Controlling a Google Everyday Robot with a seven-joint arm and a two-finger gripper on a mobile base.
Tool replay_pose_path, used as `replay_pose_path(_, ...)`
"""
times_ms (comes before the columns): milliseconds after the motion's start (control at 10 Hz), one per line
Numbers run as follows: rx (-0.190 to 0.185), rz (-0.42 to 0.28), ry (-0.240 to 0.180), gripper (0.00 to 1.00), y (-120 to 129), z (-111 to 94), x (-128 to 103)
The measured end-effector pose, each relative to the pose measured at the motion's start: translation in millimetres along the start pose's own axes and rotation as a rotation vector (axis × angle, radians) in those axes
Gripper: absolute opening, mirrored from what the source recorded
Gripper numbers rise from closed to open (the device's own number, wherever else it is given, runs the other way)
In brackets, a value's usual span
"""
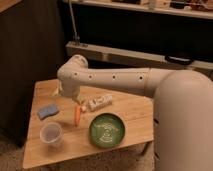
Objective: Place the pepper on the white sponge
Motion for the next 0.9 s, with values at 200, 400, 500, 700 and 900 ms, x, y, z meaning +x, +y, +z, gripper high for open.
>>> replay_pose_path(200, 0.000, 0.000, -0.001, 0.80, -0.1, 0.0, -0.3)
replay_pose_path(400, -0.002, -0.005, -0.001, 0.80, -0.4, 1.3, -1.9)
replay_pose_path(500, -0.008, -0.033, 0.009, 0.80, -0.2, 5.8, -6.8)
replay_pose_path(700, -0.017, -0.040, 0.021, 0.80, 0.0, 11.7, -15.7)
replay_pose_path(900, -0.040, -0.047, 0.019, 0.80, 7.1, 17.7, -17.3)
